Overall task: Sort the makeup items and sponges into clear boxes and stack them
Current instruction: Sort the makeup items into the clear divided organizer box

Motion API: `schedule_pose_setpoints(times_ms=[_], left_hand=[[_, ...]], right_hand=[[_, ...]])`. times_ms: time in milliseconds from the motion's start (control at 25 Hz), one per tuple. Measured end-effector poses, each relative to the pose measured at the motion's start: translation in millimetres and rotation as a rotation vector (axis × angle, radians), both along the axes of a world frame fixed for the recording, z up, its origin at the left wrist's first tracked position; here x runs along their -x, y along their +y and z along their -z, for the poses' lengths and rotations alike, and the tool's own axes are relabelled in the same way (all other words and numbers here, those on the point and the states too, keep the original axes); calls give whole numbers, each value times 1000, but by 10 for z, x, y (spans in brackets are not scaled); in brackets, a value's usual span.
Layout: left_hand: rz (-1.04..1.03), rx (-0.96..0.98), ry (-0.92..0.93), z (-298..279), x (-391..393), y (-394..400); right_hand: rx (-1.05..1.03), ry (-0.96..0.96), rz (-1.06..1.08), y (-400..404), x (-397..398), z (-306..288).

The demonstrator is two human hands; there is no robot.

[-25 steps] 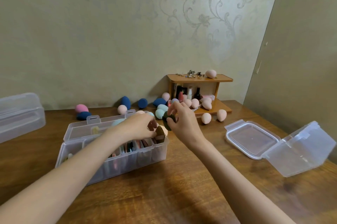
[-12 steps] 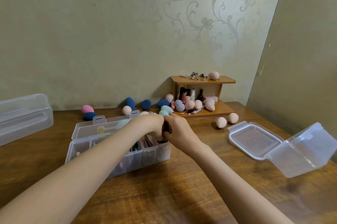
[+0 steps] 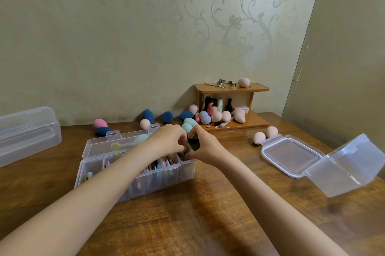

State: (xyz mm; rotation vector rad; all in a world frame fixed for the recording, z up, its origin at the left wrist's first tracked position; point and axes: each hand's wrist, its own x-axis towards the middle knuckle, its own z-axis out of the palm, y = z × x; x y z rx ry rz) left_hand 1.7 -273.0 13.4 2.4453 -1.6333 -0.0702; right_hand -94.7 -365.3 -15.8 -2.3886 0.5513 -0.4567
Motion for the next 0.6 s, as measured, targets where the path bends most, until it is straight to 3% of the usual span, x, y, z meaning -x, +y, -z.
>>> schedule_pose_setpoints(times_ms=[240,360,440,600], left_hand=[[15,2,109,8,-33,27],[23,3,104,-2,-54,35],[31,-12,91,-25,-46,36],[62,-48,62,-17,-5,36]], right_hand=[[18,0,-67,-34,106,-84],[24,-144,17,-59,187,-149],[132,-221,45,-24,200,-146],[399,-150,-25,72,114,16]])
